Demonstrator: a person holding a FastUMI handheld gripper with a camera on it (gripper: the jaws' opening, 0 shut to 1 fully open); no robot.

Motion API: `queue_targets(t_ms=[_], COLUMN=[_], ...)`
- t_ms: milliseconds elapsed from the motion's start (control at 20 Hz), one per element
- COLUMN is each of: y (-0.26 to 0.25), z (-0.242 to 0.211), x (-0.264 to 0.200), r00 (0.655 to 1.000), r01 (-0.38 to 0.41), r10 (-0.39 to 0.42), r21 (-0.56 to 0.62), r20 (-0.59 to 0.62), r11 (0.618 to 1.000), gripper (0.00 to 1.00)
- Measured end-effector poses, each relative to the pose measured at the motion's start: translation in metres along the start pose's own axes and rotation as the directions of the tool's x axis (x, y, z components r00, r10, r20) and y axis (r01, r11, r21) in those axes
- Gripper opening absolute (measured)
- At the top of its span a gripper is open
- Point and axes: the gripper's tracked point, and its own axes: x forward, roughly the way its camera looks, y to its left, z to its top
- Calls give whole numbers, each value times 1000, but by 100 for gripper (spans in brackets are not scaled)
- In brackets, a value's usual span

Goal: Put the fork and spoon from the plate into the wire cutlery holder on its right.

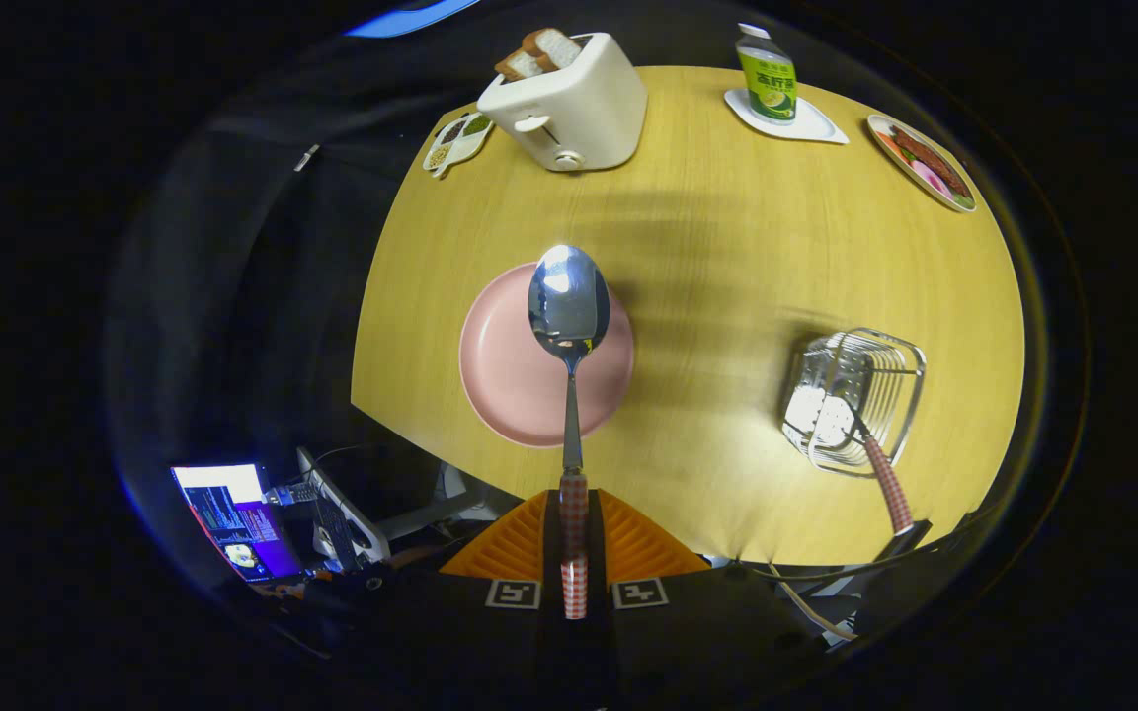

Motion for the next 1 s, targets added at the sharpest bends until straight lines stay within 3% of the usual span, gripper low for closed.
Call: queue_targets(t_ms=[250, 400, 650, 850, 1000], y=[-79, -107, -158, -174, -176], z=[-28, -33, -37, -35, -25], x=[-50, -62, -65, -57, -45], r00=[986, 965, 881, 797, 759], r01=[116, 140, 217, 228, 231], r10=[-119, -146, -228, -256, -259], r21=[-30, -42, -75, -120, -124], r20=[-115, -217, -414, -548, -597], r11=[993, 989, 973, 966, 965], gripper=[11, 11, 12, 11, 11])
